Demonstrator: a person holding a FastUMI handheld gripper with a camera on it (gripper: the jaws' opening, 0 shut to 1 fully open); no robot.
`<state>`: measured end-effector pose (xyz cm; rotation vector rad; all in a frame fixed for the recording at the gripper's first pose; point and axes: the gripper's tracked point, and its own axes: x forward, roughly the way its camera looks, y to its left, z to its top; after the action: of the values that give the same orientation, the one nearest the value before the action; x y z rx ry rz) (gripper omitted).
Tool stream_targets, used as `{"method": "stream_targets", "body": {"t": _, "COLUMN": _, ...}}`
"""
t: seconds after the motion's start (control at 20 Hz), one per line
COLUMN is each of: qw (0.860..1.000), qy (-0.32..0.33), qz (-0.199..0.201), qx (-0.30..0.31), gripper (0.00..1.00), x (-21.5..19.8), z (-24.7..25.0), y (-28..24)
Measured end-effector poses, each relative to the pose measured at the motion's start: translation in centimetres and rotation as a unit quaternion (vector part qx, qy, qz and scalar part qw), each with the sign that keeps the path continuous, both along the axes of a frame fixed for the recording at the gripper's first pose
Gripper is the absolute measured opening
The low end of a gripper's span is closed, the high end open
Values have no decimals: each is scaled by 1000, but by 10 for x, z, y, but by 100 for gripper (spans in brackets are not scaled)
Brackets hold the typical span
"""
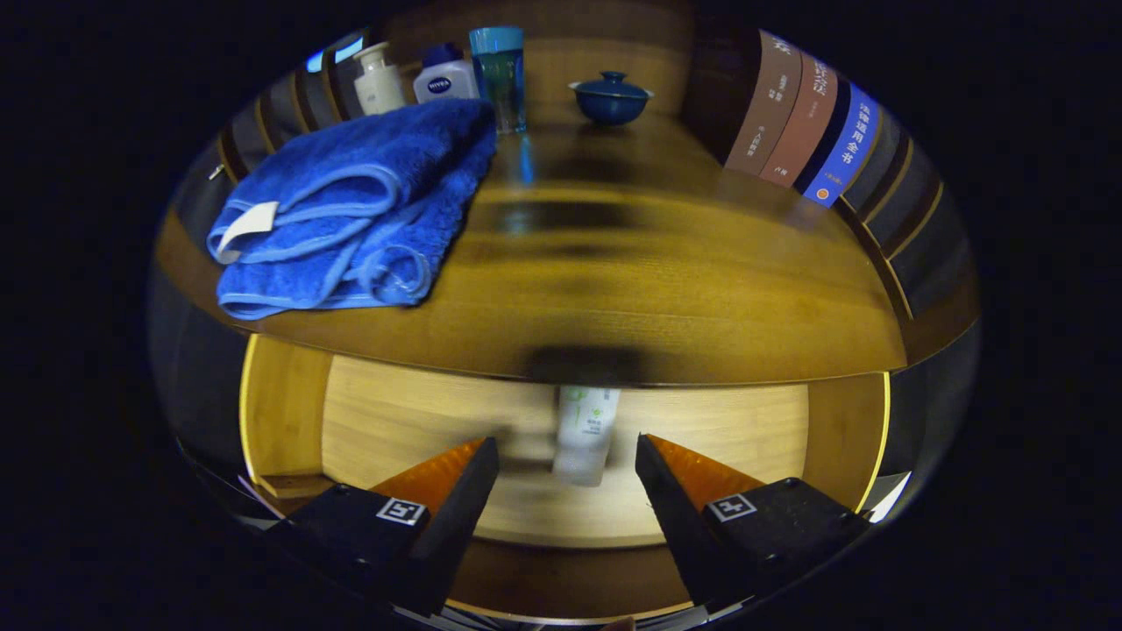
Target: Pull open the drawer, take out the items inside it, and place them on the countertop above the cabinet.
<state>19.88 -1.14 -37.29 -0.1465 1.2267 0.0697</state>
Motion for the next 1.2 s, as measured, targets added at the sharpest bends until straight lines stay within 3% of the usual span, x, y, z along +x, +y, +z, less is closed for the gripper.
{"method": "stream_targets", "body": {"t": 0.45, "qw": 999, "qy": 14, "qz": -35, "qx": -18, "gripper": 73, "x": 21, "z": -35, "y": -6}}
{"method": "stream_targets", "body": {"t": 0.6, "qw": 998, "qy": 32, "qz": -26, "qx": -43, "gripper": 54, "x": 17, "z": -45, "y": -12}}
{"method": "stream_targets", "body": {"t": 0.85, "qw": 997, "qy": 43, "qz": 0, "qx": -68, "gripper": 44, "x": 12, "z": -44, "y": -13}}
{"method": "stream_targets", "body": {"t": 1.05, "qw": 997, "qy": 58, "qz": -33, "qx": -34, "gripper": 30, "x": 1, "z": -41, "y": -11}}
{"method": "stream_targets", "body": {"t": 1.2, "qw": 998, "qy": 58, "qz": -24, "qx": -24, "gripper": 30, "x": -18, "z": -33, "y": -13}}
